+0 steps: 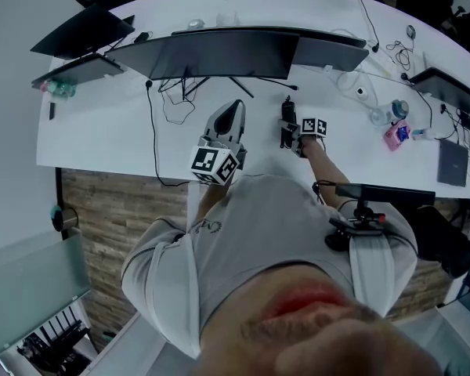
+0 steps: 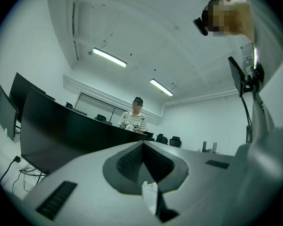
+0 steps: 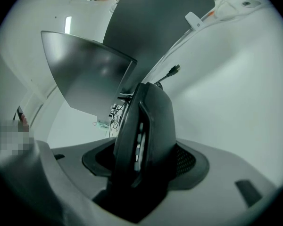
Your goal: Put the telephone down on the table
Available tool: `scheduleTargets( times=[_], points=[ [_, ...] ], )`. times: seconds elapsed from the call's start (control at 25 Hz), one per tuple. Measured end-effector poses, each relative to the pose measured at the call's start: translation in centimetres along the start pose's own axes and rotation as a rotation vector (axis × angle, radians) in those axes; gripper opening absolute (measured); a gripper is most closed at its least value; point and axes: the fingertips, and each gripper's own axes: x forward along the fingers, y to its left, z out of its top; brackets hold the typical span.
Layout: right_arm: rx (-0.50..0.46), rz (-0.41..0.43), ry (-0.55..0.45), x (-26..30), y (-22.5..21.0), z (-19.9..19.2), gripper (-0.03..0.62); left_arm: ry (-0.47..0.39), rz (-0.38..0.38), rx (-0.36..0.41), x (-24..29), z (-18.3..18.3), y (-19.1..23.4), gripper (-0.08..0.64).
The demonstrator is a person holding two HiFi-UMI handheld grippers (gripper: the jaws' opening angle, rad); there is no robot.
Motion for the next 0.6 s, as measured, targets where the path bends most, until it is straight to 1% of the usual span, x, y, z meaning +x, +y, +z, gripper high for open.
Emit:
scheduleTargets(
  times=[0.16,0.6],
  points=[
    [0.018,-0.007,-0.004,-0.1,-0.8,-0.1,0.305,0.0,0.0,-0.002,0.0,0.0,-0.1,0.002],
    [0.02,-0.019,0.001,-0.1,-2.3,-0.9,0.305,0.001,0.006,-0.001,-0.4,-0.1,-0.4,0.002]
  ],
)
